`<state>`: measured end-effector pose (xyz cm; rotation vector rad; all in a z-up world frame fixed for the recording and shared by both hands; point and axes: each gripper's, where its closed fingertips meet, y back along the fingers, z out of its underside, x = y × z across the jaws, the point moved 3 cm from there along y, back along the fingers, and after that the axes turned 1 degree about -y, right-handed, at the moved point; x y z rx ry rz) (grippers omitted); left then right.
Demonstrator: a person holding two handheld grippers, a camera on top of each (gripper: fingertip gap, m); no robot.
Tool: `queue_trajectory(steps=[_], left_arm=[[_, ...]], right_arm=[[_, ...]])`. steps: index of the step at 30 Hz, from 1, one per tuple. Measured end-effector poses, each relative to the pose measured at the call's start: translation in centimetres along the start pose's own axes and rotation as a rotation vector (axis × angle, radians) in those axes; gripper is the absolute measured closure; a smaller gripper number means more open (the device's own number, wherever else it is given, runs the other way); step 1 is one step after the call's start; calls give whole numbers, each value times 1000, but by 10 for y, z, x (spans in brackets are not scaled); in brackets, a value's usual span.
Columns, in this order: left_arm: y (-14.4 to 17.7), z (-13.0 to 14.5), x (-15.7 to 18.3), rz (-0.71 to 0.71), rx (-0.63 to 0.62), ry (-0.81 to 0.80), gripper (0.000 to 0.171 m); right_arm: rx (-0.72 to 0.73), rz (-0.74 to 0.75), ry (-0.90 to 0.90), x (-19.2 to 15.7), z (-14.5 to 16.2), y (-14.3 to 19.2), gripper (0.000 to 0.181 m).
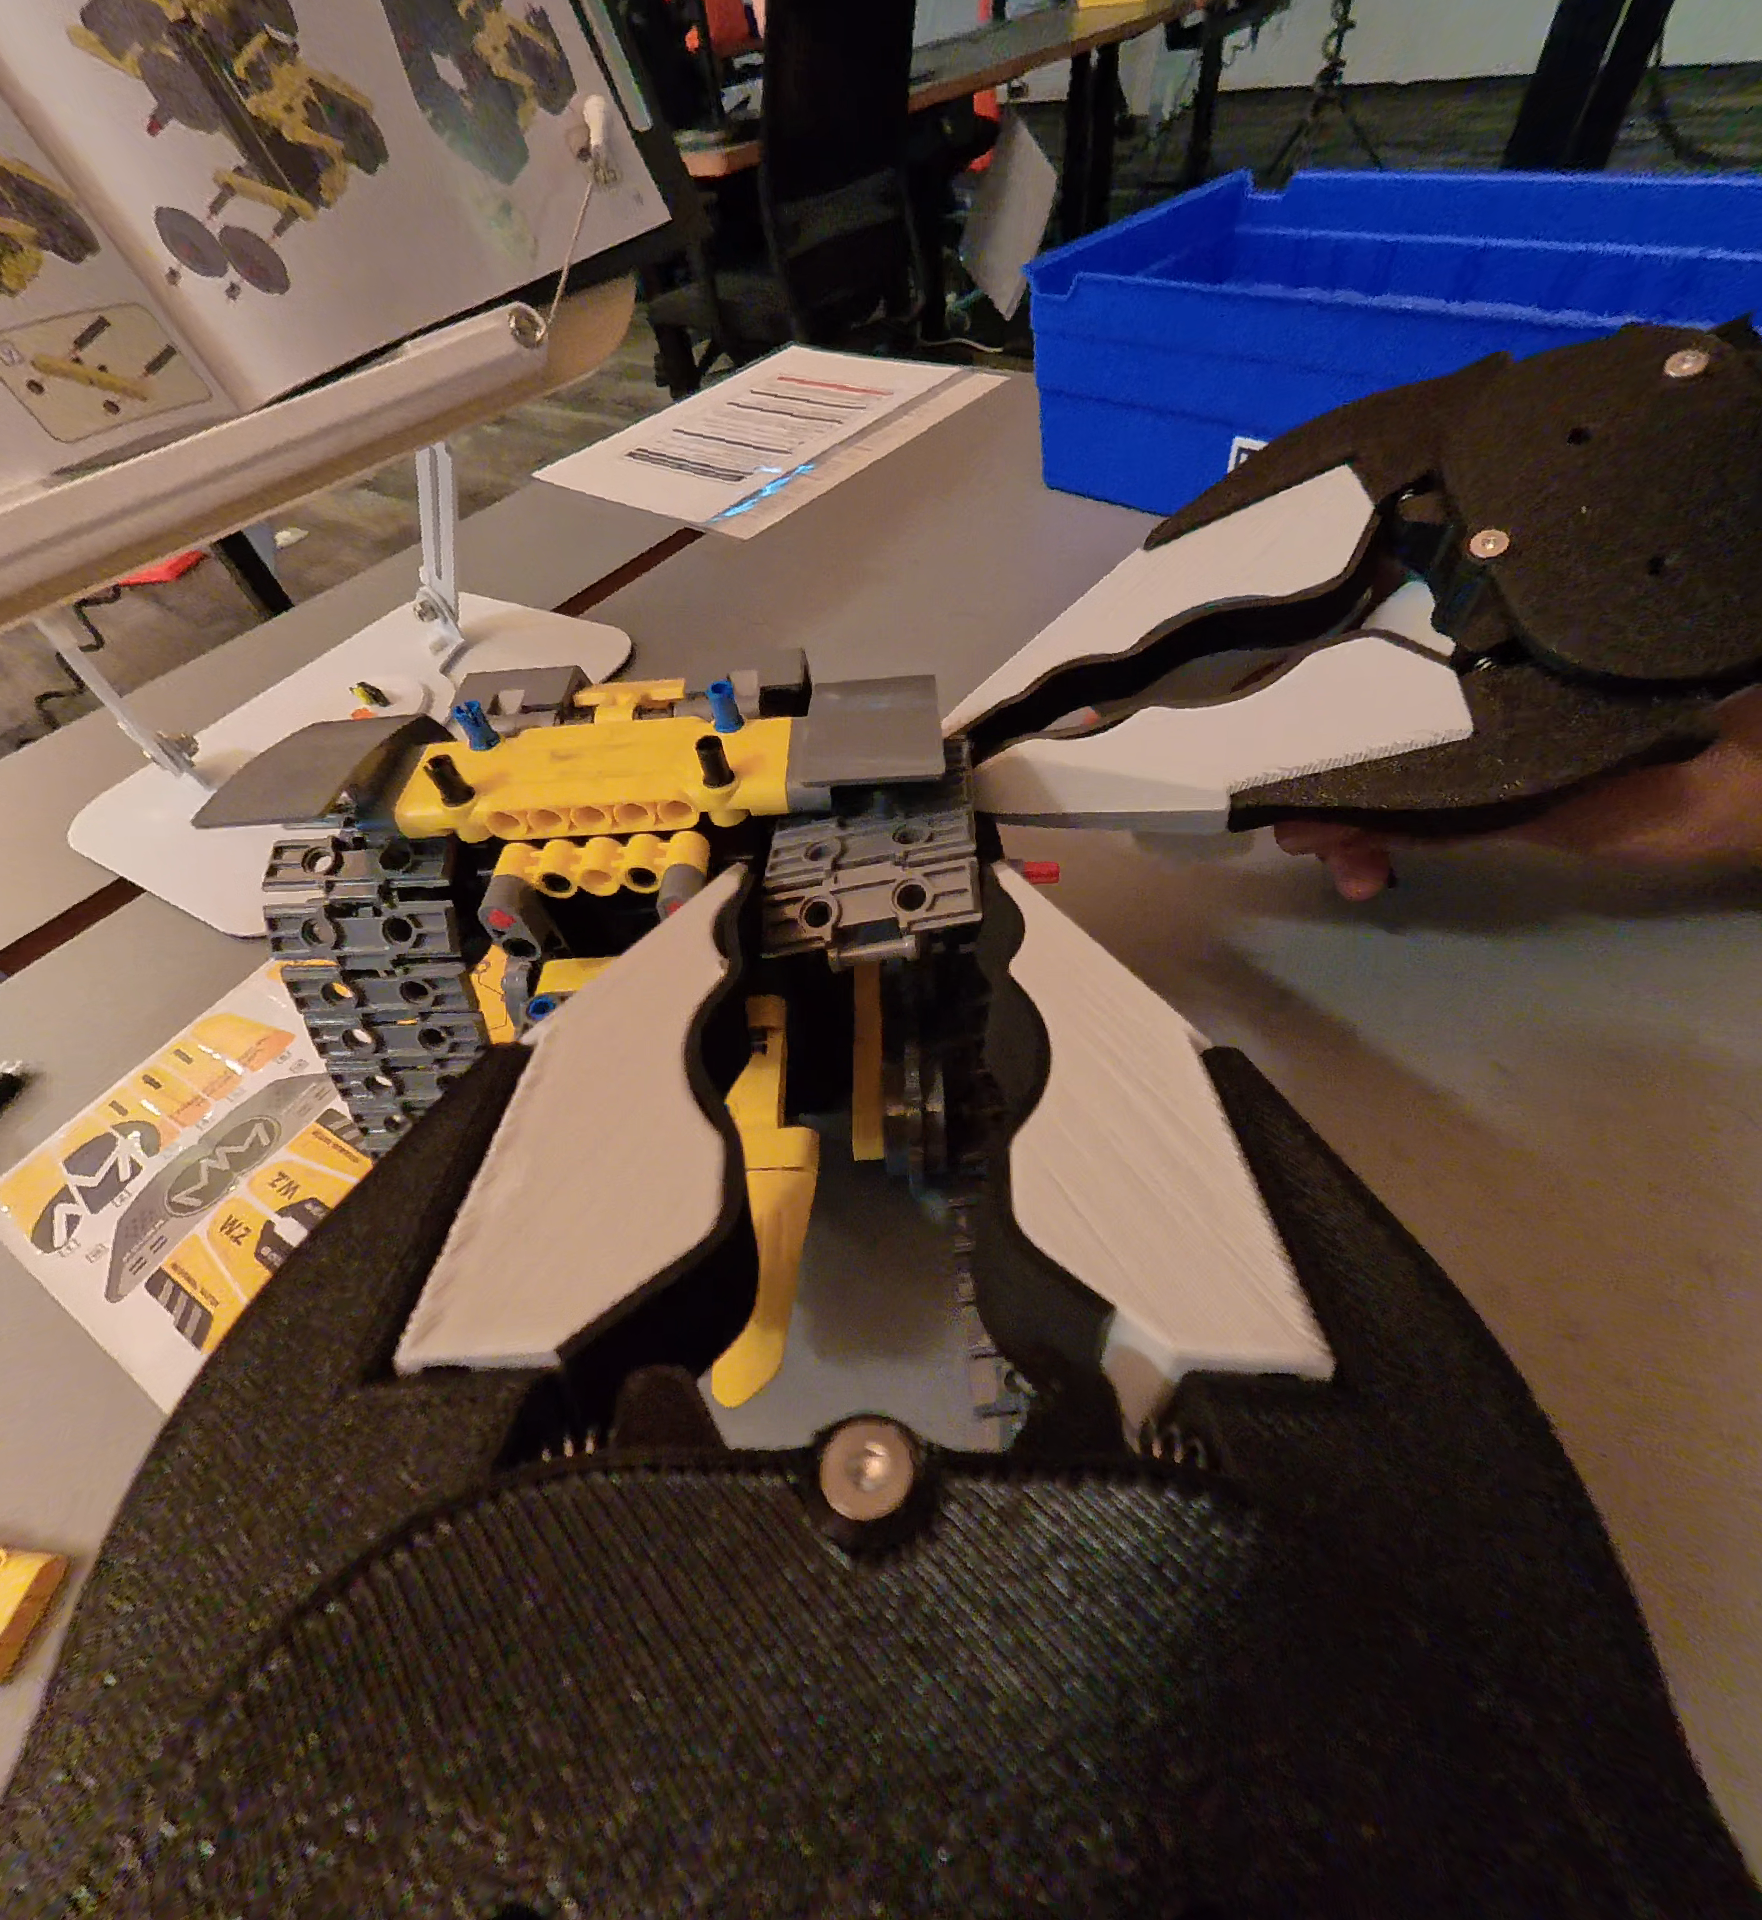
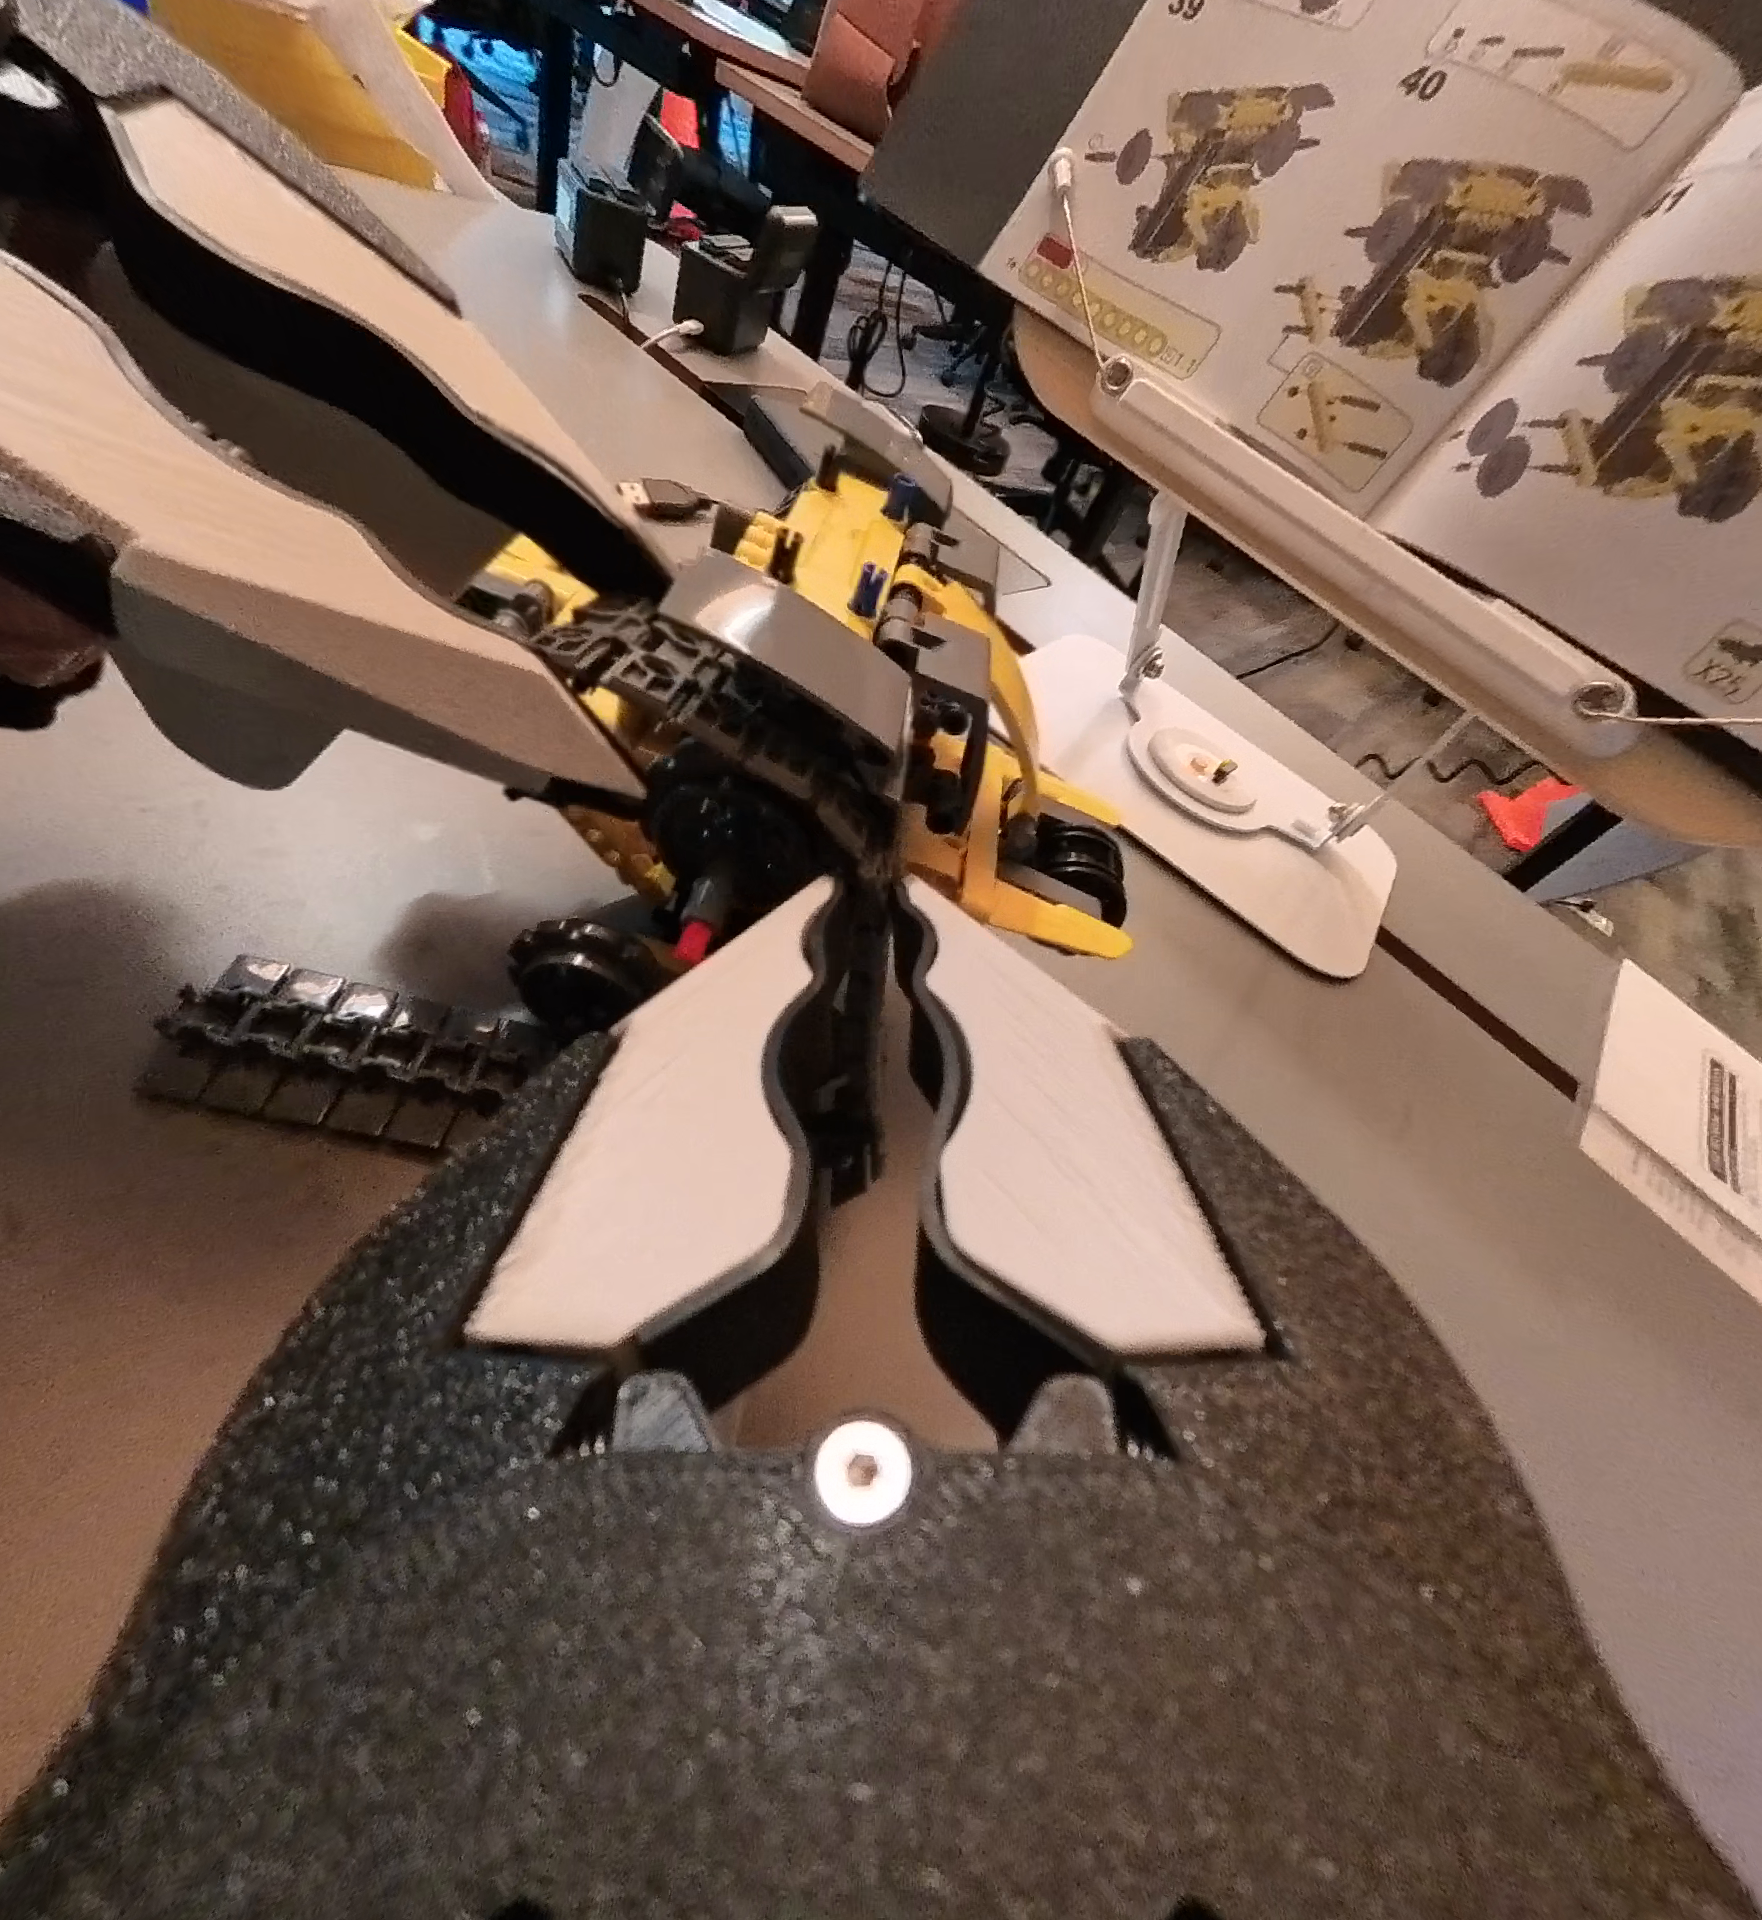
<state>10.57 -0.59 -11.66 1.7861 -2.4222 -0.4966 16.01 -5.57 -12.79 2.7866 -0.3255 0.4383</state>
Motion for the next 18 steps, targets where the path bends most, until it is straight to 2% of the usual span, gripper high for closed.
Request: queue_trajectory(steps=[12, 18], left_arm=[[-1, 7, -2, 11, -36, 71, 133], [-1, 16, 2, -63, -110, -26, 133]], right_arm=[[-19, 15, 112, -3, -4, -4, 174], [-1, 8, 134, -4, -2, -3, 174]])
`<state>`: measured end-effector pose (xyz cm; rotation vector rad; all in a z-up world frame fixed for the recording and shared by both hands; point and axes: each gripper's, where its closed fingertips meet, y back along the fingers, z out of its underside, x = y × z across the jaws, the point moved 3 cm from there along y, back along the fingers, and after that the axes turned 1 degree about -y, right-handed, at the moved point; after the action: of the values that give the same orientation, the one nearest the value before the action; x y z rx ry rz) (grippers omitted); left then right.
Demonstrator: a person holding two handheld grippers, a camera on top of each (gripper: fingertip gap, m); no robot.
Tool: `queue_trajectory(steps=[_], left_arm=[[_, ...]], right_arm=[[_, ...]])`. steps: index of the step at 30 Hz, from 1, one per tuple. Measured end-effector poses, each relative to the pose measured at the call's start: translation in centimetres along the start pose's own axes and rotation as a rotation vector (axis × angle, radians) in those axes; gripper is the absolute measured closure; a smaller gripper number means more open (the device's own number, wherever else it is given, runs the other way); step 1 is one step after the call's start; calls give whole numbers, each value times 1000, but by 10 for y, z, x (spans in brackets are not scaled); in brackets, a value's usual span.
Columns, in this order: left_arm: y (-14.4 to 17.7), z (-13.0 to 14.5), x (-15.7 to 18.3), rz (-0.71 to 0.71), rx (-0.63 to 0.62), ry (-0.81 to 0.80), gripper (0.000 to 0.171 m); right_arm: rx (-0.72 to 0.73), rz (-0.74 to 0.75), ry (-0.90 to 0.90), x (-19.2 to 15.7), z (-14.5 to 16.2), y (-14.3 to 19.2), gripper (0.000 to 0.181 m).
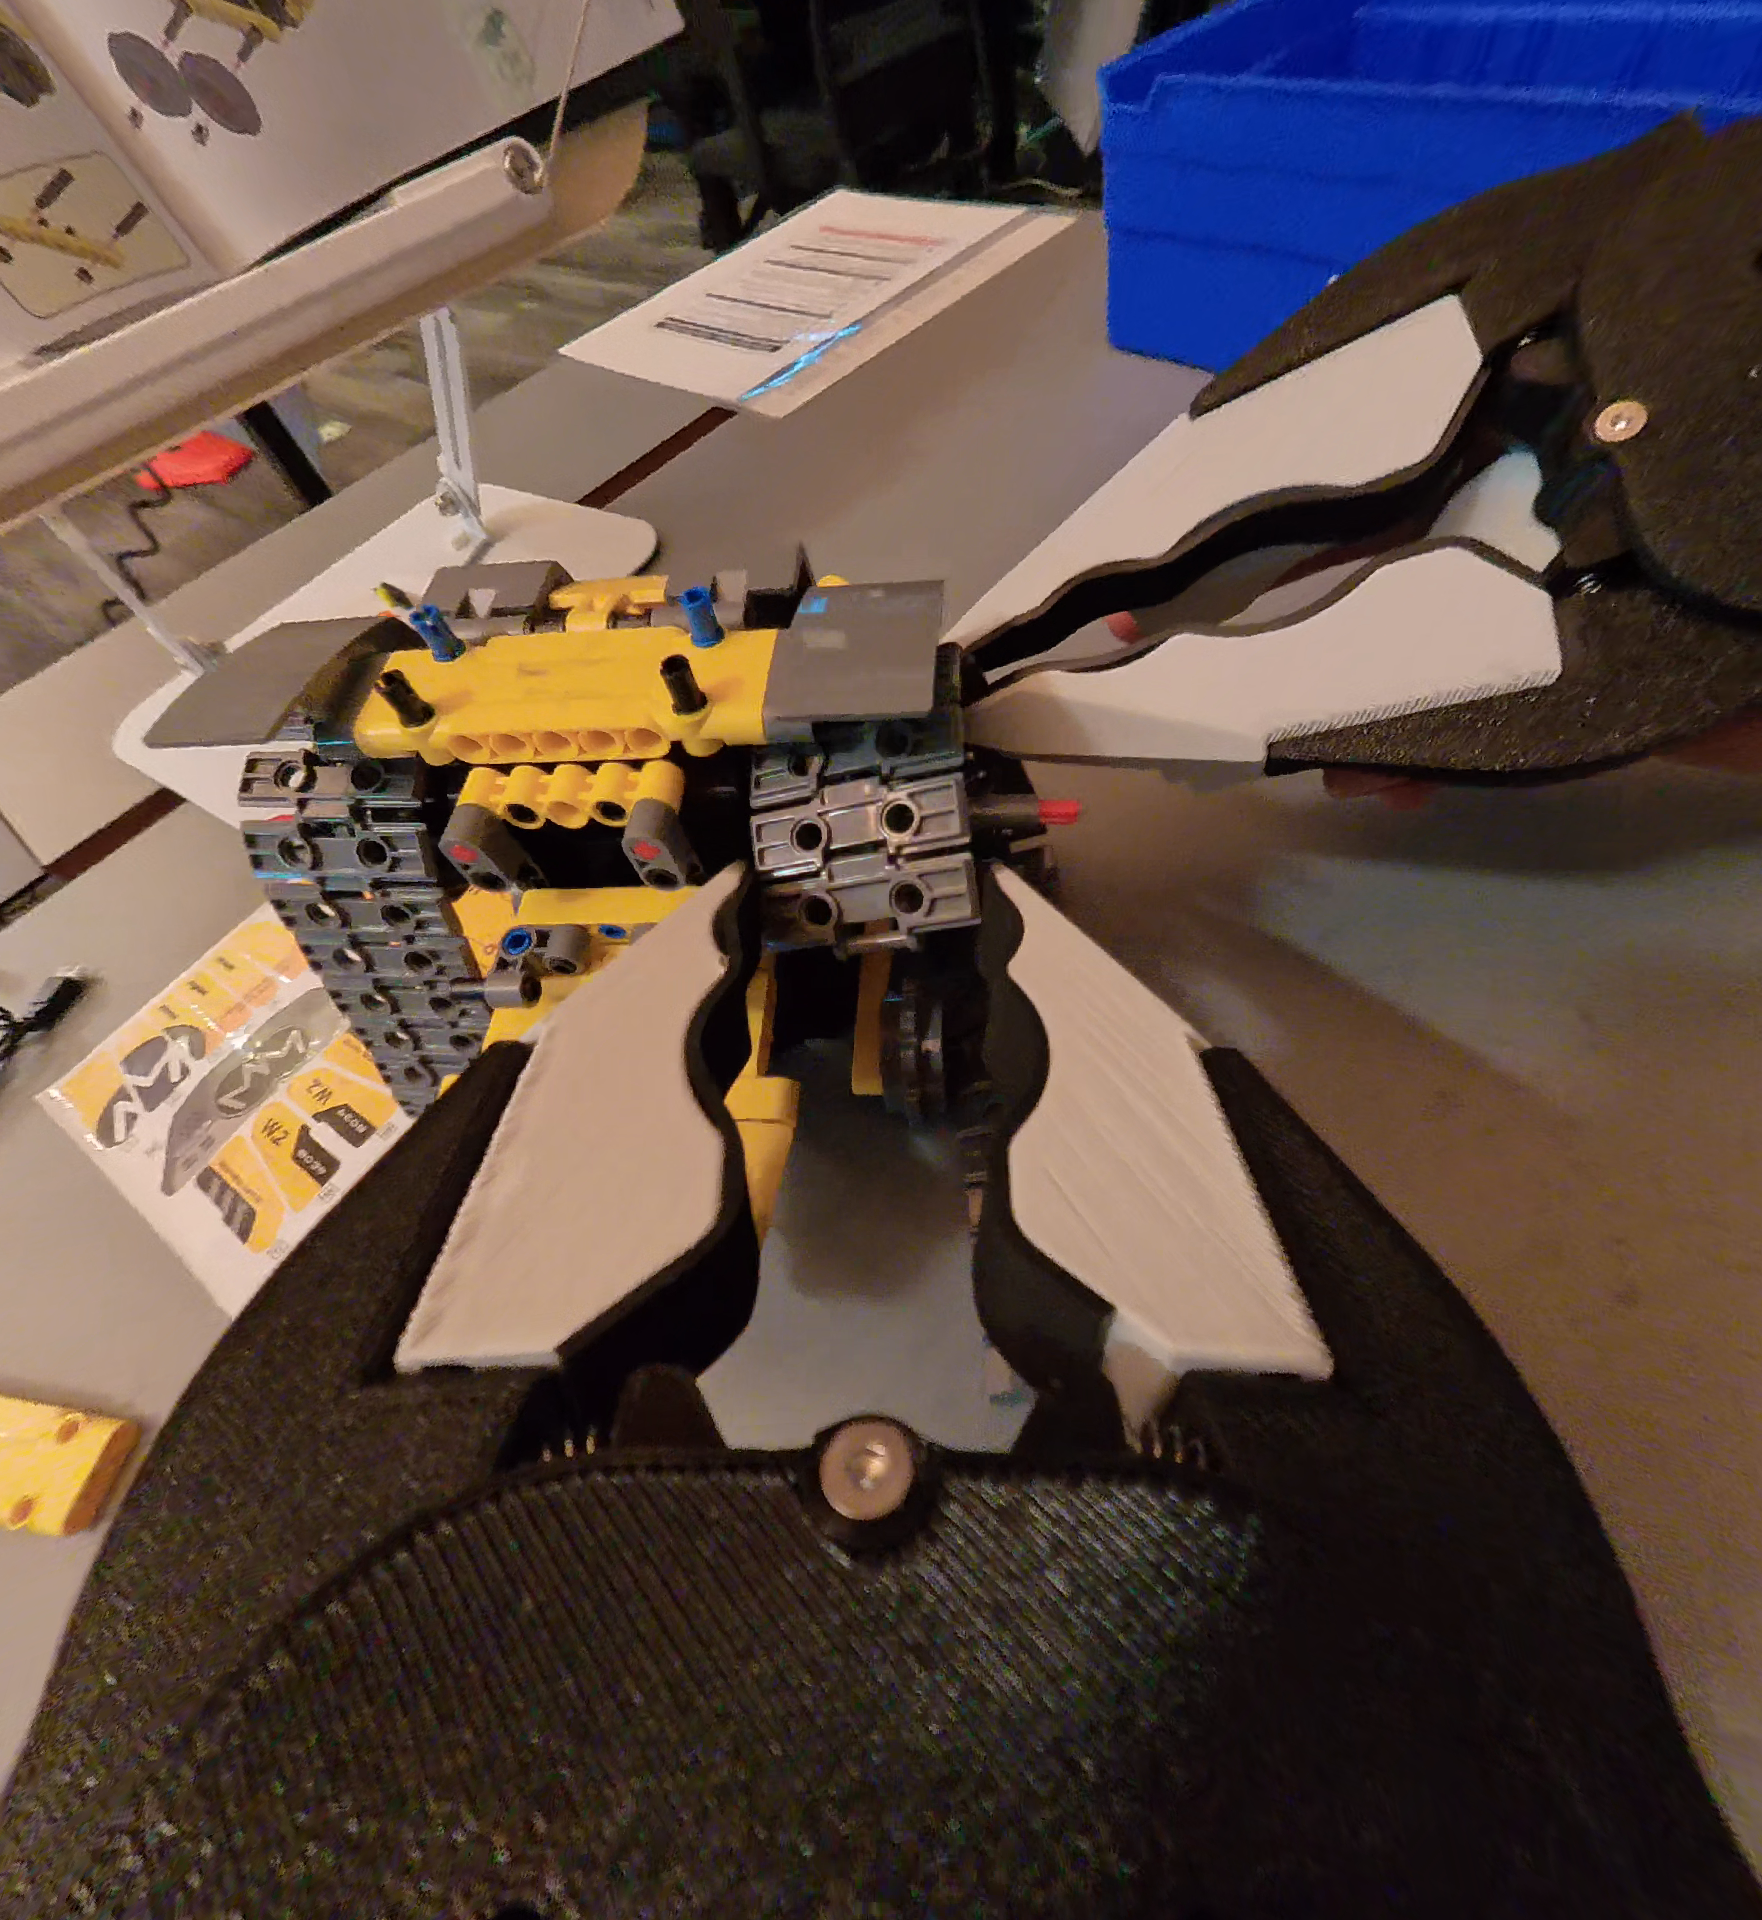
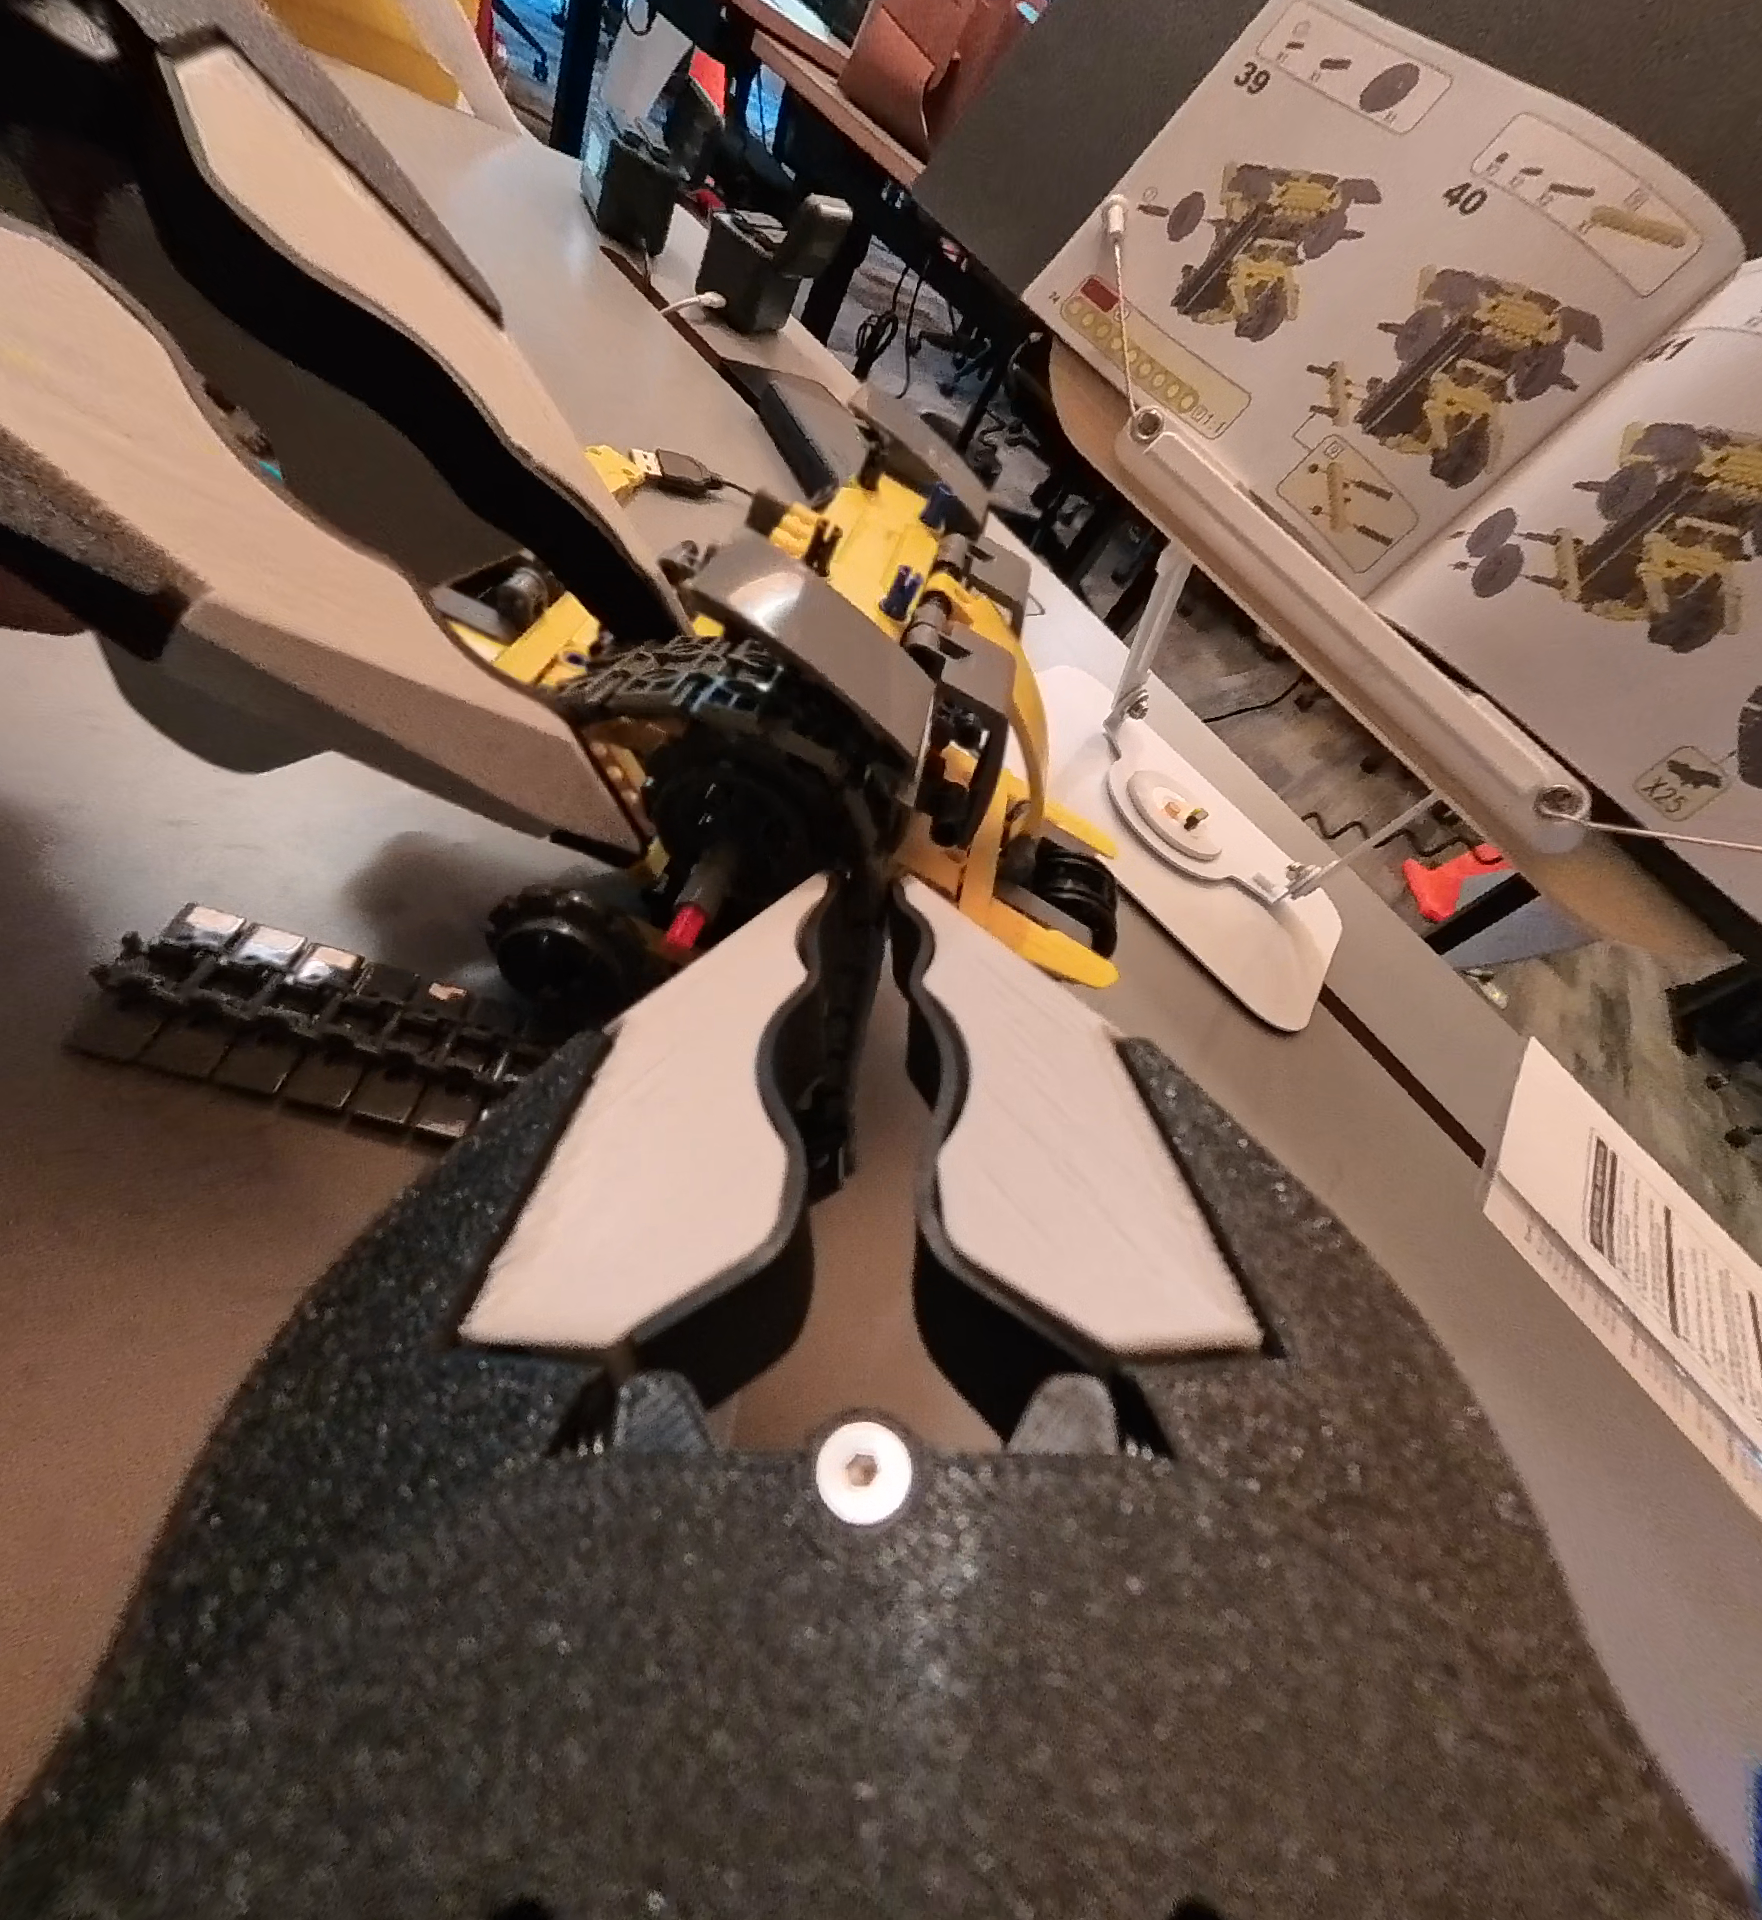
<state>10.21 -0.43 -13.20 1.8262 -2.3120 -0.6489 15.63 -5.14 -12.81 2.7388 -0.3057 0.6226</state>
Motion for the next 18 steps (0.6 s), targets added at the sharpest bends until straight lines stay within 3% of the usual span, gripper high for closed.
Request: queue_trajectory(steps=[6, 18], left_arm=[[2, -2, 1, -3, 20, -6, 132], [20, 0, -5, -4, 67, 47, 122]], right_arm=[[-22, 13, 65, -2, 9, 2, 159], [142, -12, -106, 26, -4, 34, 151]])
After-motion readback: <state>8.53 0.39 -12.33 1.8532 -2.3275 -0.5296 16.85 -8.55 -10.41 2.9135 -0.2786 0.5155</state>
